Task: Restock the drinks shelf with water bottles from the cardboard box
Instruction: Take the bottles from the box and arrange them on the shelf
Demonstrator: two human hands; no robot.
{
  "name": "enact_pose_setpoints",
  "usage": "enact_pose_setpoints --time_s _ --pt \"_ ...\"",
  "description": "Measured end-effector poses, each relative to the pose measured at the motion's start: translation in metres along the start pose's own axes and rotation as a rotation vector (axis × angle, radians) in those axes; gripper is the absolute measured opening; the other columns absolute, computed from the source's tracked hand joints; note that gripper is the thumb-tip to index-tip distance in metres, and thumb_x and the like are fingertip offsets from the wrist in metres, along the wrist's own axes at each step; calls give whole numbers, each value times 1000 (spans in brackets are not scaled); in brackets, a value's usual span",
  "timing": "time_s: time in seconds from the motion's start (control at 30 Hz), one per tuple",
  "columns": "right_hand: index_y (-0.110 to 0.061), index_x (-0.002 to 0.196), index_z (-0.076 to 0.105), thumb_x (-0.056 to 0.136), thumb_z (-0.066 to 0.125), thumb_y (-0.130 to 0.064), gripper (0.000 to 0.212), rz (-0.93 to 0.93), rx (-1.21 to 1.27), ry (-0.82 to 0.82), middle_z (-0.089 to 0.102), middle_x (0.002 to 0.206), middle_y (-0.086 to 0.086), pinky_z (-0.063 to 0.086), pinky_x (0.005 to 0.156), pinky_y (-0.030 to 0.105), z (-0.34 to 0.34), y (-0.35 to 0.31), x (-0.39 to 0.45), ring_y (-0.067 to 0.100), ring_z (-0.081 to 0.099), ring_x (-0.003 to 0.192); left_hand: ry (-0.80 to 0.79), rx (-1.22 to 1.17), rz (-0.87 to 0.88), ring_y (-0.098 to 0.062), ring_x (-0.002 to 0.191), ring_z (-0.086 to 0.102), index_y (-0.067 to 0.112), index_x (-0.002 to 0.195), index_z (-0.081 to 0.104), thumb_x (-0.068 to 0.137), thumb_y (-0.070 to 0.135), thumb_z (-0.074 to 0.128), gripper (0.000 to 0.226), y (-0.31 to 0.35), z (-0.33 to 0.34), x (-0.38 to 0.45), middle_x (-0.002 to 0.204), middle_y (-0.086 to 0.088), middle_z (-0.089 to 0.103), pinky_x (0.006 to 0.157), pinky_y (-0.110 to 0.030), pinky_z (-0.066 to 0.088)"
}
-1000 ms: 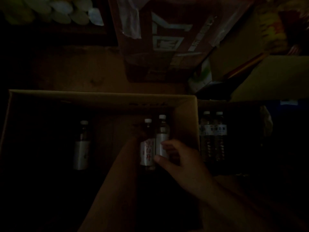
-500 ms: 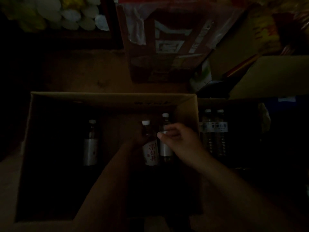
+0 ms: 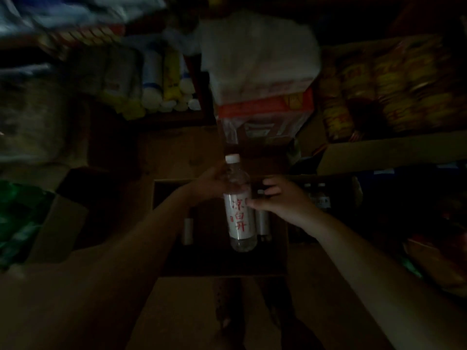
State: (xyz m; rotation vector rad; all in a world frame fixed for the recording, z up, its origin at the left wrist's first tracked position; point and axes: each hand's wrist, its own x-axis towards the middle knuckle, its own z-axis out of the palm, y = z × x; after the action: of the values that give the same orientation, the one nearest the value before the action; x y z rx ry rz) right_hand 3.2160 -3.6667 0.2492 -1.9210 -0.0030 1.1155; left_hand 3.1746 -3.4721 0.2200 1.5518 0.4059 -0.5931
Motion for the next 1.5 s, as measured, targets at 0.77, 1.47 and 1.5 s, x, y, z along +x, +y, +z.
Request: enact_pose_setpoints --time_s 0.77,1.47,1.5 --pt "-24 115 62 71 83 -27 49 -377 315 454 70 108 -7 56 87 31 -283 -181 -376 8 68 97 -139 204 640 -14 92 70 19 99 73 62 39 85 44 516 243 -151 97 2 74 75 -33 57" --pt "-12 121 54 70 84 -12 59 -360 398 1123 65 110 -1 55 87 34 -429 24 -731 17 64 104 -587 346 914 -6 84 64 24 93 68 63 34 86 36 618 688 -307 97 8 68 64 -26 51" --pt "-13 122 53 69 85 -13 62 -347 414 1162 65 113 0 54 91 37 -432 36 -741 17 63 106 -622 363 933 -5 83 63 27 86 67 66 29 84 26 616 706 -313 95 8 67 64 -26 51"
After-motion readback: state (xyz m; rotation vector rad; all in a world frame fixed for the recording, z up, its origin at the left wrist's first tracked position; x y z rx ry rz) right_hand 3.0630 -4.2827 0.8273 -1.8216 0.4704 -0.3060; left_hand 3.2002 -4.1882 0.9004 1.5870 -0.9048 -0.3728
